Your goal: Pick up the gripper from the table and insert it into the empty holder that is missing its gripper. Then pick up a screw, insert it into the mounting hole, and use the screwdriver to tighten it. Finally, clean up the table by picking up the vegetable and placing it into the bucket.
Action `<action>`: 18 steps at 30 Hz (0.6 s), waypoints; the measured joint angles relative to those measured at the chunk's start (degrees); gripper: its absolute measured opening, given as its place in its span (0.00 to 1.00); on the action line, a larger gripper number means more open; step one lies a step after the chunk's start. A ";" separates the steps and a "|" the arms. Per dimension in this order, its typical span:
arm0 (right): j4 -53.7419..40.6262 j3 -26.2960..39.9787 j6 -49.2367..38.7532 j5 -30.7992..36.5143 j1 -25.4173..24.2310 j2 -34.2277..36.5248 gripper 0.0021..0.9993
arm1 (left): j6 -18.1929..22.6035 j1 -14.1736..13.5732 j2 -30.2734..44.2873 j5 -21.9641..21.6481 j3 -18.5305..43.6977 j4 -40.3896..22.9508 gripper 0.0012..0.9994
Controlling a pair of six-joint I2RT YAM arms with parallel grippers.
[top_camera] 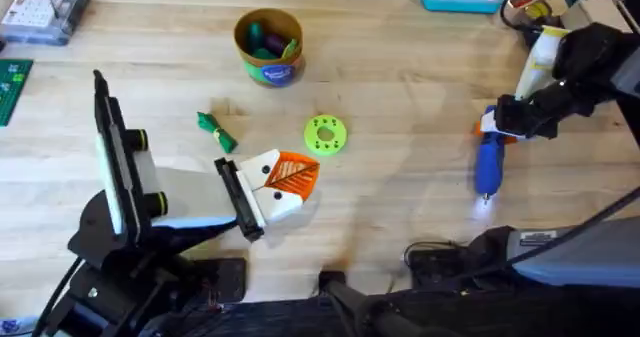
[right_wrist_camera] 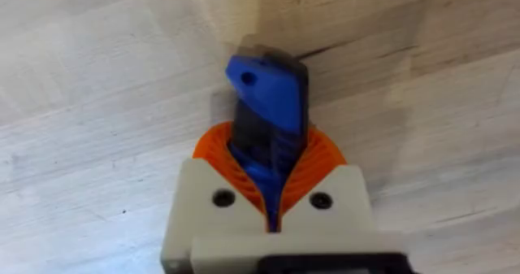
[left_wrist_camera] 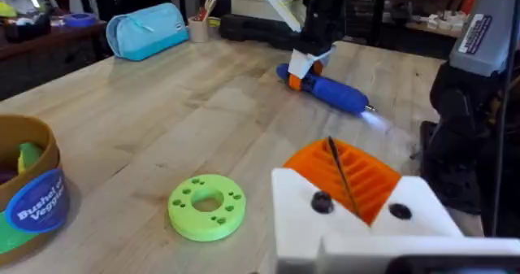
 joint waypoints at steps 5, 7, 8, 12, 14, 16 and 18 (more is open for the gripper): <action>-1.08 0.14 0.01 -0.08 0.01 -3.20 0.02 | 0.00 0.00 0.01 0.00 0.00 0.00 0.01; -1.23 0.40 0.00 -0.79 0.01 -5.86 0.02 | 0.00 0.00 0.01 -0.01 0.00 0.00 0.01; -1.25 0.57 -0.01 -1.28 0.01 -7.50 0.02 | 0.00 0.00 0.01 -0.01 0.00 0.00 0.01; -1.24 1.34 0.01 -3.22 0.01 -14.03 0.02 | 0.00 0.00 0.01 -0.01 0.00 0.00 0.01; -1.44 1.54 0.01 -4.47 0.01 -17.41 0.02 | 0.00 0.00 0.01 -0.02 0.00 -0.01 0.01; -1.54 1.64 0.01 -5.92 0.01 -20.17 0.02 | 0.00 0.00 0.01 -0.01 0.00 0.00 0.01; -1.65 1.66 0.00 -7.80 0.01 -22.59 0.02 | 0.00 0.00 0.01 0.00 0.00 0.00 0.01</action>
